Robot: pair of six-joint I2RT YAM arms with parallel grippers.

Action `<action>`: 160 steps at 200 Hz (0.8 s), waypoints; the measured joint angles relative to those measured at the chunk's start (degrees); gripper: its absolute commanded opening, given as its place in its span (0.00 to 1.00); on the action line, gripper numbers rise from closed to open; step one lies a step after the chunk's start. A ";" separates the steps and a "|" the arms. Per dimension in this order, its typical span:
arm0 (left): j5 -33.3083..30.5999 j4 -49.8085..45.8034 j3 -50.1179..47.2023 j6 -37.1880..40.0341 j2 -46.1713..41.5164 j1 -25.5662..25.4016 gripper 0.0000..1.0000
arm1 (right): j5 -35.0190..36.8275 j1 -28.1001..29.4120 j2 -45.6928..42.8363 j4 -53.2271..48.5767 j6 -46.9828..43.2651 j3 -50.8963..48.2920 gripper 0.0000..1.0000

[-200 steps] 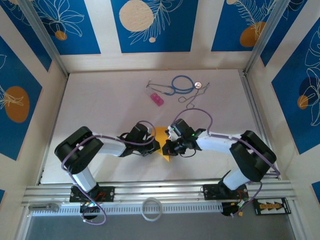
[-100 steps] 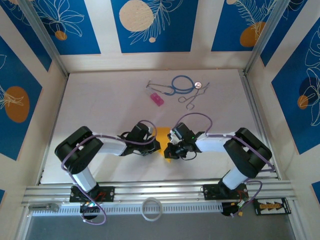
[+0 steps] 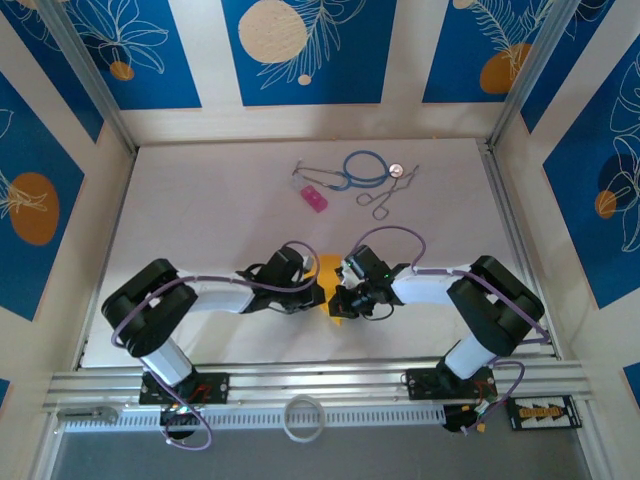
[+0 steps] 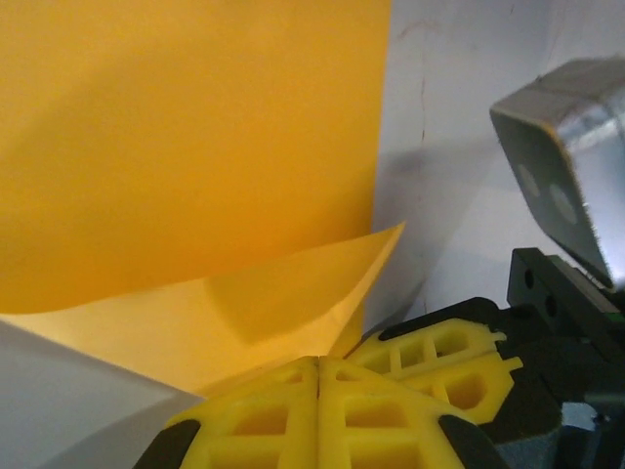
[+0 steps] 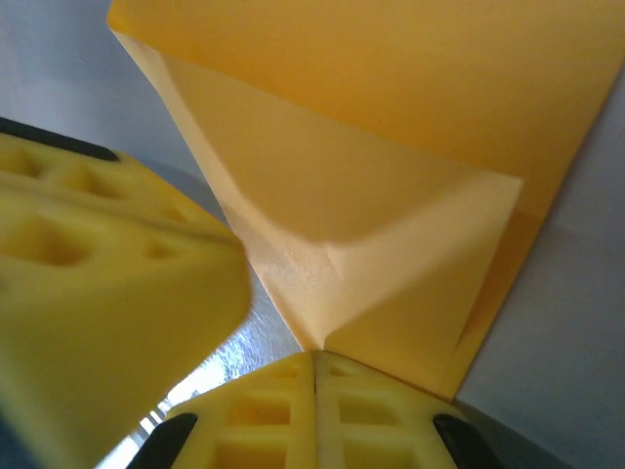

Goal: Fold a paper plane with a square sheet of paper (pick it up from the middle)
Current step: Third fold the triangle at the center of the table.

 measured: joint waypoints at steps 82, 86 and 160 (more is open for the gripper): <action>-0.87 -1.60 0.72 1.33 2.25 1.51 0.03 | -0.61 -0.33 0.00 0.50 0.17 -0.44 0.00; -0.81 -1.90 0.83 1.53 2.25 1.73 0.03 | -0.61 -0.33 0.00 0.57 0.15 -0.48 0.00; 1.81 -4.13 1.25 4.42 2.25 6.71 0.04 | -0.55 -1.05 0.00 2.01 -0.24 -1.03 0.00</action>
